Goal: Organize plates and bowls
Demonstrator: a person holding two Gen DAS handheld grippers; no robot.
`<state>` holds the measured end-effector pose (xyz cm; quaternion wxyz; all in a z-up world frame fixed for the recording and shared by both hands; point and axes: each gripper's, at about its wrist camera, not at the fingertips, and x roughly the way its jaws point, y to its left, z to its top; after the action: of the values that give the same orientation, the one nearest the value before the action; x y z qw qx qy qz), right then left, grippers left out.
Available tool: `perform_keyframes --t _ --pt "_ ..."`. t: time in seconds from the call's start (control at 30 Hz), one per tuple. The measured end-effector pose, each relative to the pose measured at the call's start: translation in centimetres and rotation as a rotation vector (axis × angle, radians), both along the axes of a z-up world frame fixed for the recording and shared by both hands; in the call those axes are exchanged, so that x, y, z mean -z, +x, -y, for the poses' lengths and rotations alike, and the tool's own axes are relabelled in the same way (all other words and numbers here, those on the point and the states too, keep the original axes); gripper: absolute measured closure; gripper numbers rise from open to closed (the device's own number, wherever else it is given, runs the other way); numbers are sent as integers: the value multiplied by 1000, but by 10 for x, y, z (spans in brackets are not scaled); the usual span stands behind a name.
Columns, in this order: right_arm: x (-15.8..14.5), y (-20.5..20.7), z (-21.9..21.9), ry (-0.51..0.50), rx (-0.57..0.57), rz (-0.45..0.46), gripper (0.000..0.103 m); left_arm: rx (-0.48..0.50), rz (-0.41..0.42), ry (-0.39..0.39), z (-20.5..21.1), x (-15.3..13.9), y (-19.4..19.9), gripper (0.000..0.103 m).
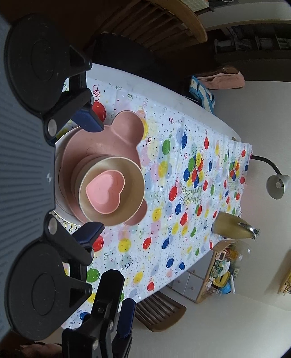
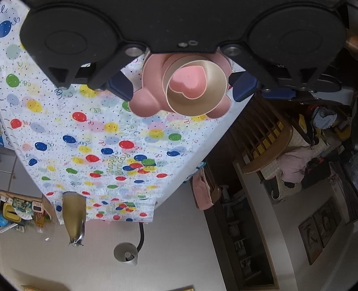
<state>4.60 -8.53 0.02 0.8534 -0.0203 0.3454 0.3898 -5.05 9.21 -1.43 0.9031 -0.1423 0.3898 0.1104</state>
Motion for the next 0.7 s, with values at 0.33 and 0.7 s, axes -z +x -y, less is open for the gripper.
perform_keyframes --t 0.33,0.7 --pt "-1 -11 18 46 31 47 0 0 51 12 9 -6 -16 3" --pt "-1 -29 34 88 68 63 0 -39 64 29 16 -10 -34 3"
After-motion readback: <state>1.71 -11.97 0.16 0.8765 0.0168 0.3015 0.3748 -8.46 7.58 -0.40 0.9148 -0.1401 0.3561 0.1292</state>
